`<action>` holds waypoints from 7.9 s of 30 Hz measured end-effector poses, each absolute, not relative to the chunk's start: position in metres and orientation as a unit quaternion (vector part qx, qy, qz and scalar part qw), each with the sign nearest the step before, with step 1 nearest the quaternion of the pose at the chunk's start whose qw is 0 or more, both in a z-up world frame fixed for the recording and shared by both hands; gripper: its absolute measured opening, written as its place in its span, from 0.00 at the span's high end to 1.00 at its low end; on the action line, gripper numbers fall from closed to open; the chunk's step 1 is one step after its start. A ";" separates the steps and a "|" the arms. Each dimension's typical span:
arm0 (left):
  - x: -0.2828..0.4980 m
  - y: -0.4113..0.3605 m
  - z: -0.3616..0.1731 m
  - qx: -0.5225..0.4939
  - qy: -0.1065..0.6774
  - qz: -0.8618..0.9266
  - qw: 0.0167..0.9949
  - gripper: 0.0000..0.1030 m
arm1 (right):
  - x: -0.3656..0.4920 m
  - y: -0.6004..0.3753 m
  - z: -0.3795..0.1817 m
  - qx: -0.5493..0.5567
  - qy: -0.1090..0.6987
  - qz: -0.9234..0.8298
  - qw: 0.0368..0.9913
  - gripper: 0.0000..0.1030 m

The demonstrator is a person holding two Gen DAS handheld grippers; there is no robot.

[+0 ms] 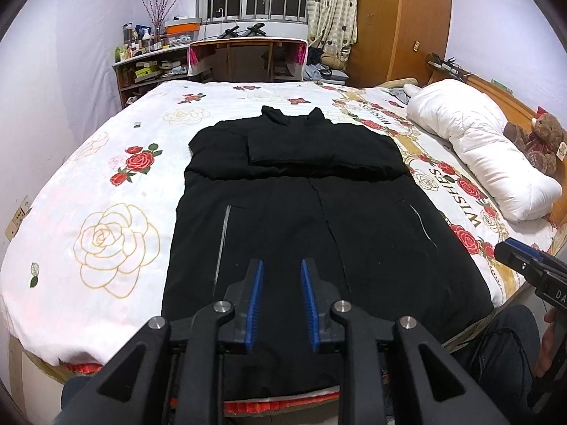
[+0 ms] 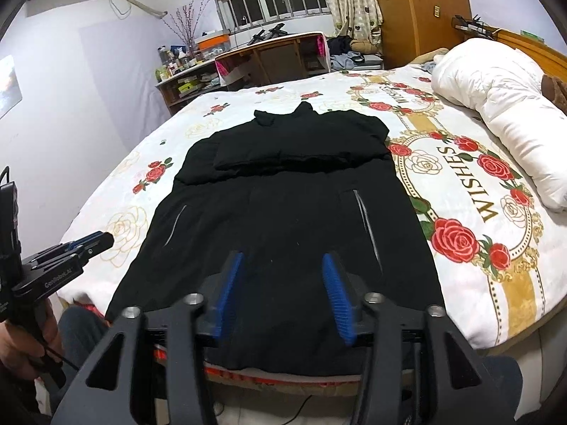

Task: Fold large clothes
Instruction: 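Move both grippers back to the coat hem, then grasp the coat hem with both grippers and lift it, then carry the hem with both grippers toward the collar, folding the coat in half, then release the hem and press the folded coat flat with both grippers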

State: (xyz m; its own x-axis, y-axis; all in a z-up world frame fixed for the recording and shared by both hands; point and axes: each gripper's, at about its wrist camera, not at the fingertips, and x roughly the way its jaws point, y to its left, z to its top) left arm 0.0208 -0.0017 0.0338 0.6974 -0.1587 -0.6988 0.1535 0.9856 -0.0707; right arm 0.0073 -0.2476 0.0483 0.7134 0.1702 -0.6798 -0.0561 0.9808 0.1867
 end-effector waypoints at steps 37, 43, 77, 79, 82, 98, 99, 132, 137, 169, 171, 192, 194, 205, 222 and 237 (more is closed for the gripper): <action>0.052 0.104 -0.105 -0.090 0.507 0.018 0.857 0.44 | 0.037 -0.359 -0.068 0.148 0.499 -0.033 0.853 0.33; 0.050 0.107 -0.109 -0.103 0.505 0.014 0.857 0.43 | 0.041 -0.369 -0.066 0.154 0.482 -0.050 0.861 0.32; 0.040 0.102 -0.035 -0.116 0.431 -0.024 0.895 0.85 | 0.037 -0.378 -0.030 0.223 0.489 0.050 0.842 0.78; 0.041 0.109 -0.020 -0.133 0.415 -0.029 0.899 0.85 | 0.040 -0.380 -0.017 0.228 0.475 0.056 0.848 0.79; 0.044 0.118 -0.004 -0.155 0.398 -0.035 0.903 0.85 | 0.044 -0.384 -0.002 0.236 0.457 0.062 0.855 0.79; 0.115 0.125 0.077 -0.176 0.316 -0.048 0.931 0.86 | 0.104 -0.392 0.086 0.238 0.377 0.070 0.892 0.80; 0.121 0.125 0.081 -0.176 0.313 -0.049 0.932 0.86 | 0.110 -0.393 0.091 0.237 0.374 0.069 0.894 0.80; 0.448 0.092 0.035 -0.132 0.357 -0.001 0.925 0.87 | 0.436 -0.395 0.034 0.242 0.447 0.025 0.861 0.79; 0.487 0.086 -0.008 -0.124 0.387 0.012 0.913 0.87 | 0.471 -0.397 -0.004 0.256 0.475 0.021 0.842 0.75; 0.504 0.128 -0.073 -0.200 0.428 -0.055 0.879 0.52 | 0.487 -0.418 -0.045 0.214 0.465 0.050 0.857 0.32; 0.506 0.116 -0.068 -0.177 0.429 -0.071 0.883 0.87 | 0.488 -0.416 -0.041 0.209 0.455 0.045 0.865 0.83; 0.523 0.114 -0.055 -0.184 0.392 -0.068 0.899 0.34 | 0.524 -0.426 -0.062 0.201 0.458 -0.003 0.866 0.77; 0.530 0.104 -0.060 -0.177 0.403 -0.090 0.894 0.21 | 0.522 -0.428 -0.060 0.206 0.456 0.001 0.866 0.76; 0.526 0.073 -0.035 -0.111 0.361 -0.035 0.925 0.85 | 0.514 -0.405 -0.017 0.145 0.393 -0.030 0.908 0.84; 0.571 0.065 -0.092 -0.091 0.422 0.030 0.902 0.49 | 0.556 -0.404 -0.080 0.098 0.475 -0.067 0.872 0.68; 0.451 0.053 -0.026 -0.115 0.319 -0.048 0.939 0.51 | 0.426 -0.373 -0.016 0.133 0.375 0.003 0.917 0.62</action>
